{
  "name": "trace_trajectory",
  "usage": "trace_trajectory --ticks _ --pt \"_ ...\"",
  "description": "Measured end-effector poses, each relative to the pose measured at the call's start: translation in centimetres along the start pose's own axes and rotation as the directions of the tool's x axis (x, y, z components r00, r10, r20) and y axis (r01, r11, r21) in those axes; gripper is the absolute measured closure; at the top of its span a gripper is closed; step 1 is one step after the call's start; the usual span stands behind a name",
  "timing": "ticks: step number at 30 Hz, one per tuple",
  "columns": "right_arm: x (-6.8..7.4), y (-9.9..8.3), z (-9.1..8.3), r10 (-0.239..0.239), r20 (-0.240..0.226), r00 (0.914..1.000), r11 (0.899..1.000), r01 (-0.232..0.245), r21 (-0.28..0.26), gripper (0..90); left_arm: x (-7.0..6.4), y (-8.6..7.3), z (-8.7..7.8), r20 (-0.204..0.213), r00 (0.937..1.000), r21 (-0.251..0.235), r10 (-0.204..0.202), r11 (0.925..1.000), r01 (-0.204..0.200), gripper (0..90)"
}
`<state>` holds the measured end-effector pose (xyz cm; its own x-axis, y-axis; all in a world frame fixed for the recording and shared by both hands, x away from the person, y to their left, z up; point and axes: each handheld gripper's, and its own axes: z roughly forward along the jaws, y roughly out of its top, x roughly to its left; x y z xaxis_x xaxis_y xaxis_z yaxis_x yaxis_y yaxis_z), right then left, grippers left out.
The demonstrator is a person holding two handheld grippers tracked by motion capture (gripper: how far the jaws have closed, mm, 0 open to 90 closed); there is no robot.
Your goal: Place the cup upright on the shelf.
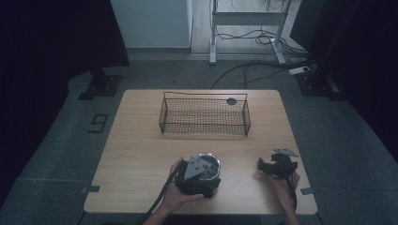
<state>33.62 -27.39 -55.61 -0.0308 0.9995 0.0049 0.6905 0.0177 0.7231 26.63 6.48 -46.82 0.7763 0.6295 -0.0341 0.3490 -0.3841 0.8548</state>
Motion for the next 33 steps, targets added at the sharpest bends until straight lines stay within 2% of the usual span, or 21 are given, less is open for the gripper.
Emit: trace_trajectory --ticks 3,7,10,20,33 --pt "0.0 0.0 0.0 0.001 -0.001 1.0000 1.000 -0.001 0.001 3.6 0.4 0.6 -0.3 -0.009 1.0000 -0.003 0.001 1.0000 -0.001 3.8" --pt "0.0 0.0 0.0 0.004 -0.002 1.0000 1.000 -0.004 0.001 3.7 1.3 1.5 -0.6 -0.006 0.9995 -0.007 -0.032 0.9995 0.032 3.9" --pt "0.0 0.0 0.0 0.005 -0.002 1.0000 1.000 -0.005 0.001 3.7 1.7 1.9 -0.8 -0.030 0.9992 -0.012 -0.027 0.9996 0.026 3.9" --pt "0.0 0.0 0.0 0.004 -0.003 1.0000 1.000 -0.004 0.001 3.8 3.2 3.2 -1.4 -0.062 0.9978 -0.024 -0.023 0.9995 0.021 3.9" --pt "0.0 0.0 0.0 0.003 -0.003 1.0000 1.000 -0.003 0.001 4.1 5.2 5.1 -2.1 -0.085 0.9954 -0.047 -0.045 0.9980 0.041 4.0"
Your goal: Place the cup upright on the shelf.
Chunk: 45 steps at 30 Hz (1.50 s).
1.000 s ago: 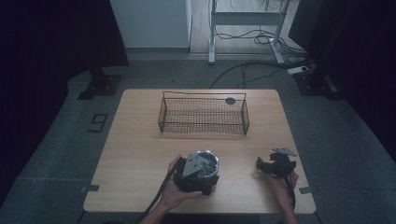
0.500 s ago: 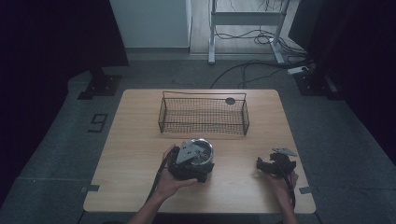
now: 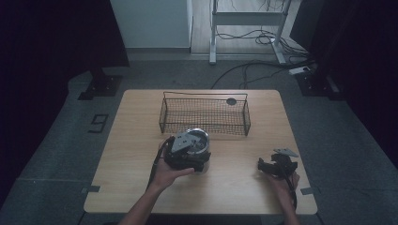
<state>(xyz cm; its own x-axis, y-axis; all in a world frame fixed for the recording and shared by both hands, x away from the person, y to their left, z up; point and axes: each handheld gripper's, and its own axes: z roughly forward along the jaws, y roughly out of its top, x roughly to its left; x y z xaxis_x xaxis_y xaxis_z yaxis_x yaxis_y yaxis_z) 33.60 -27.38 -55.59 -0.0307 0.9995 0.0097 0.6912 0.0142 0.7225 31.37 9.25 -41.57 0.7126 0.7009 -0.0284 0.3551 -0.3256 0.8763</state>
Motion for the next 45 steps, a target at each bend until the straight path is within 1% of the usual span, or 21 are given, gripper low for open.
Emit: trace_trajectory --ticks 3,5,7,10,13,18,23,25,27,29,32,37,39,40,41,45 --pt "0.0 0.0 0.0 -0.002 0.000 1.0000 1.000 0.002 -0.001 4.3 0.4 0.4 -0.1 -0.007 1.0000 -0.005 -0.002 1.0000 0.002 4.0" --pt "0.0 0.0 0.0 -0.002 0.001 1.0000 1.000 0.002 -0.001 4.3 0.6 0.6 -0.1 0.009 0.9999 -0.006 -0.006 1.0000 0.006 4.0" --pt "0.0 0.0 0.0 -0.002 0.001 1.0000 1.000 0.002 -0.001 4.4 0.8 0.9 -0.1 0.014 0.9999 -0.007 -0.006 1.0000 0.006 4.0" --pt "0.0 0.0 0.0 -0.002 0.001 1.0000 1.000 0.002 -0.002 4.5 0.9 1.2 0.0 0.000 1.0000 -0.007 0.003 1.0000 -0.003 4.0" --pt "0.0 0.0 0.0 -0.001 0.002 1.0000 1.000 0.001 -0.002 4.5 1.2 1.6 0.0 -0.006 1.0000 -0.010 0.000 1.0000 0.000 4.0" --pt "0.0 0.0 0.0 -0.003 0.002 1.0000 1.000 0.003 -0.003 4.6 1.7 2.2 0.3 -0.028 0.9996 -0.010 0.001 0.9999 -0.001 4.0" --pt "0.0 0.0 0.0 -0.003 0.002 1.0000 1.000 0.003 -0.003 4.7 2.1 2.9 0.6 -0.034 0.9994 -0.015 0.002 0.9999 -0.002 4.0" --pt "0.0 0.0 0.0 -0.003 0.002 1.0000 1.000 0.003 -0.003 4.7 2.2 3.3 0.6 -0.034 0.9994 -0.022 -0.002 0.9998 0.001 4.0" --pt "0.0 0.0 0.0 -0.004 0.001 1.0000 1.000 0.004 -0.002 4.7 2.4 3.7 0.5 -0.022 0.9997 -0.026 -0.012 0.9996 0.011 4.0" --pt "0.0 0.0 0.0 -0.004 0.001 1.0000 1.000 0.004 -0.002 4.8 2.6 4.1 0.5 -0.019 0.9997 -0.033 -0.018 0.9993 0.017 4.0" --pt "0.0 0.0 0.0 -0.004 0.001 1.0000 1.000 0.004 -0.002 4.9 2.8 4.7 0.5 -0.037 0.9992 -0.041 -0.015 0.9991 0.013 4.0" --pt "0.0 0.0 0.0 -0.004 0.000 1.0000 1.000 0.004 -0.002 5.0 3.4 5.2 0.6 -0.049 0.9986 -0.046 -0.017 0.9988 0.015 4.0" --pt "0.0 0.0 0.0 -0.005 0.000 1.0000 1.000 0.005 -0.002 5.0 3.9 5.5 0.8 -0.056 0.9980 -0.049 -0.031 0.9984 0.029 4.0" --pt "0.0 0.0 0.0 -0.005 0.000 1.0000 1.000 0.005 -0.002 5.0 3.9 5.5 0.8 -0.056 0.9980 -0.049 -0.031 0.9984 0.029 4.0" --pt "0.0 0.0 0.0 -0.005 0.000 1.0000 1.000 0.005 -0.002 5.1 4.3 5.7 0.8 -0.056 0.9977 -0.052 -0.037 0.9981 0.034 4.0" --pt "0.0 0.0 0.0 -0.006 0.000 1.0000 1.000 0.006 -0.002 5.2 4.8 6.1 0.9 -0.069 0.9969 -0.057 -0.037 0.9979 0.033 4.0"
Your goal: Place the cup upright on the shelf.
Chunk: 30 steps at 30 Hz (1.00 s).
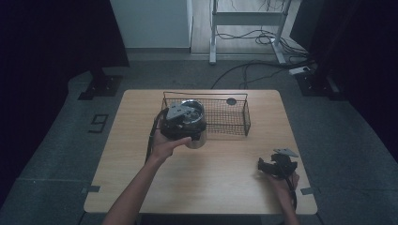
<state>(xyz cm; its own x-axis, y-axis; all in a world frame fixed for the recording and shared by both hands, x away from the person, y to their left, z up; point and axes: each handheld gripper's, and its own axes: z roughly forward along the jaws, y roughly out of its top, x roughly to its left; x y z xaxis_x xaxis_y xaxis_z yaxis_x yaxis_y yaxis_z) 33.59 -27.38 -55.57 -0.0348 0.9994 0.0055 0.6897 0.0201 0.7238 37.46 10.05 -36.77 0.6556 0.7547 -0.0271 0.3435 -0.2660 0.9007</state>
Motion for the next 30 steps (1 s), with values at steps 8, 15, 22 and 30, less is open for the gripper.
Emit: trace_trajectory --ticks 8,15,22,30 --pt "0.0 0.0 0.0 0.000 0.000 1.0000 1.000 0.000 -0.002 5.2 0.9 1.2 -0.3 -0.024 0.9997 -0.005 -0.004 1.0000 0.003 4.0" --pt "0.0 0.0 0.0 -0.001 -0.001 1.0000 1.000 0.001 -0.003 5.4 1.5 1.9 0.2 -0.035 0.9994 -0.001 0.002 1.0000 -0.002 4.0" --pt "0.0 0.0 0.0 0.002 -0.001 1.0000 1.000 -0.002 -0.002 5.4 2.1 2.0 1.1 -0.036 0.9993 0.001 -0.004 1.0000 0.004 4.1" --pt "0.0 0.1 0.1 0.001 -0.001 1.0000 1.000 -0.001 -0.005 5.6 3.6 2.7 2.3 -0.048 0.9987 0.000 -0.018 0.9998 0.018 4.1"
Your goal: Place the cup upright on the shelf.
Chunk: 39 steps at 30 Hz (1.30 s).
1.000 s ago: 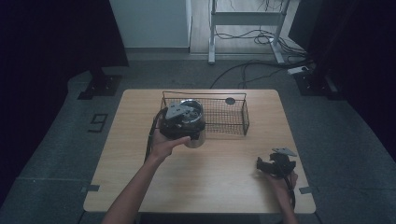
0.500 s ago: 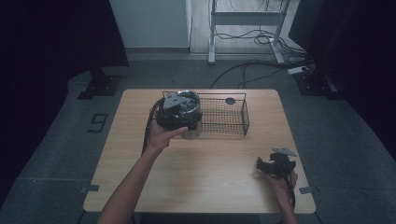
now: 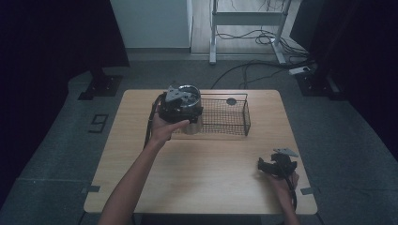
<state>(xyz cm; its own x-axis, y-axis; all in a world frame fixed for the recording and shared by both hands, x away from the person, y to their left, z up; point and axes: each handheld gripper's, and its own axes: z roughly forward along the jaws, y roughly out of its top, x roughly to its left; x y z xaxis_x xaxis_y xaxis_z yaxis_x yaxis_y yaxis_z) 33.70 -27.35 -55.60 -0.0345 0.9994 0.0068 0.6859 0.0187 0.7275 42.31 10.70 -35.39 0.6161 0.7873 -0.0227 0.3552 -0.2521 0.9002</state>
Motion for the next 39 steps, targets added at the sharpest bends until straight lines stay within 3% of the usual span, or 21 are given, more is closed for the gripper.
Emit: trace_trajectory --ticks 12,16,21,31,34,39 --pt "0.0 0.0 0.0 0.000 0.000 1.0000 1.000 0.000 -0.001 5.6 2.0 0.5 2.0 -0.024 0.9994 0.004 -0.023 0.9997 0.023 4.1" --pt "0.0 0.0 0.0 -0.001 0.000 1.0000 1.000 0.001 -0.001 5.7 2.7 0.3 3.1 -0.030 0.9990 0.033 -0.034 0.9989 0.035 4.1" --pt "0.0 0.0 0.0 0.000 0.000 1.0000 1.000 0.000 0.000 5.7 3.3 0.6 4.2 -0.047 0.9980 0.034 -0.043 0.9984 0.045 4.1" --pt "0.0 0.0 0.0 -0.002 -0.001 1.0000 1.000 0.002 -0.002 6.6 4.5 1.3 5.8 -0.075 0.9968 0.038 -0.028 0.9988 0.030 4.1" --pt "0.0 0.0 -0.1 0.001 -0.001 1.0000 1.000 -0.001 -0.001 6.6 5.0 1.2 6.1 -0.075 0.9964 0.025 -0.039 0.9989 0.041 4.1" --pt "0.0 0.0 0.0 0.000 0.000 1.0000 1.000 0.000 -0.002 6.8 5.9 0.7 7.1 -0.094 0.9945 0.046 -0.048 0.9976 0.052 4.1"
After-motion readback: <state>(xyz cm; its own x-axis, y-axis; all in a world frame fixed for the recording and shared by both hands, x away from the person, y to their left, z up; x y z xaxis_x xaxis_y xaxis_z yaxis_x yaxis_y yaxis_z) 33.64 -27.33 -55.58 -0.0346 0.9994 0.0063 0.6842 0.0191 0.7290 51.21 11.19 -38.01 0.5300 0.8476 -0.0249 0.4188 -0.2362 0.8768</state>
